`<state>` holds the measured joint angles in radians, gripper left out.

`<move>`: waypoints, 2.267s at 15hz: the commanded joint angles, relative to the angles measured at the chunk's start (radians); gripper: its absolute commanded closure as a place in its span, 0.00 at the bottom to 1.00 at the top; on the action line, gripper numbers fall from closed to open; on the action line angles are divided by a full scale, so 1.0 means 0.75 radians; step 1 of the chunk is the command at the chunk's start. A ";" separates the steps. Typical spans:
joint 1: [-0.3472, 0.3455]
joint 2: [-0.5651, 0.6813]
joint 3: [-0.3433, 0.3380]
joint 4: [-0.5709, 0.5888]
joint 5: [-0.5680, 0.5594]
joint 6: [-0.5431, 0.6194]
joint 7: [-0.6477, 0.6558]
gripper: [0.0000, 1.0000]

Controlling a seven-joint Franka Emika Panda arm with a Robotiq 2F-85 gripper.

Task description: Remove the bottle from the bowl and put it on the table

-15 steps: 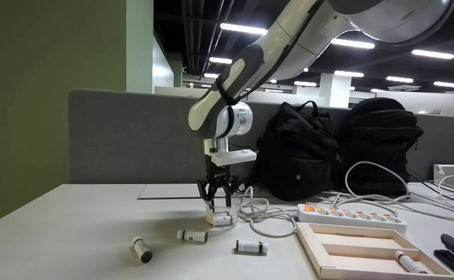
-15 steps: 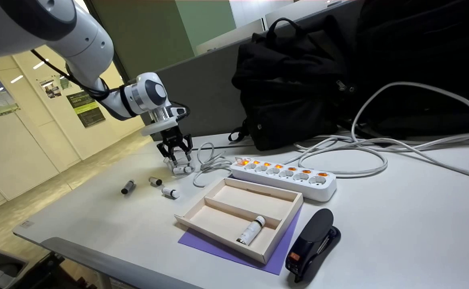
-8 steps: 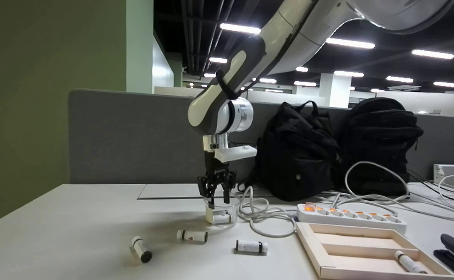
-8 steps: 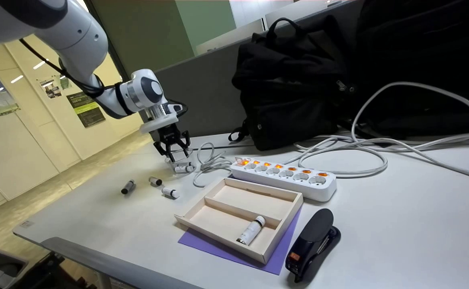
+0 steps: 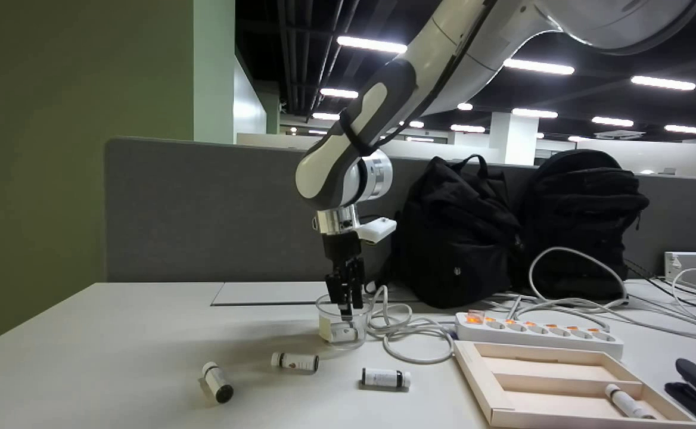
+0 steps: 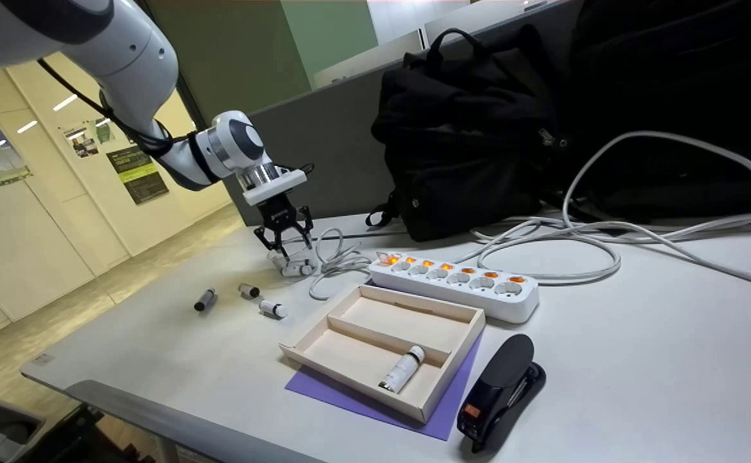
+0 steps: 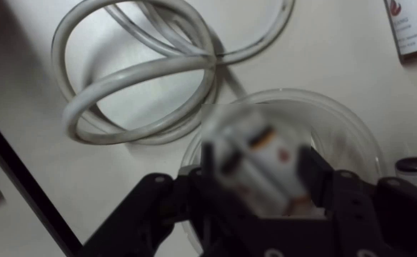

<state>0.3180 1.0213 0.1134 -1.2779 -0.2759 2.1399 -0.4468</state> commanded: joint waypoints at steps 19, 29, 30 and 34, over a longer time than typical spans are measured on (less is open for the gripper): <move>-0.019 0.038 0.072 -0.002 -0.161 0.122 -0.497 0.12; -0.108 0.104 0.134 -0.053 -0.019 0.290 -0.587 0.12; -0.115 0.110 0.133 -0.063 0.004 0.303 -0.567 0.12; -0.119 0.129 0.098 -0.090 0.053 0.363 -0.499 0.12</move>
<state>0.2375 1.0558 0.2071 -1.3192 -0.2491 2.3575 -0.8767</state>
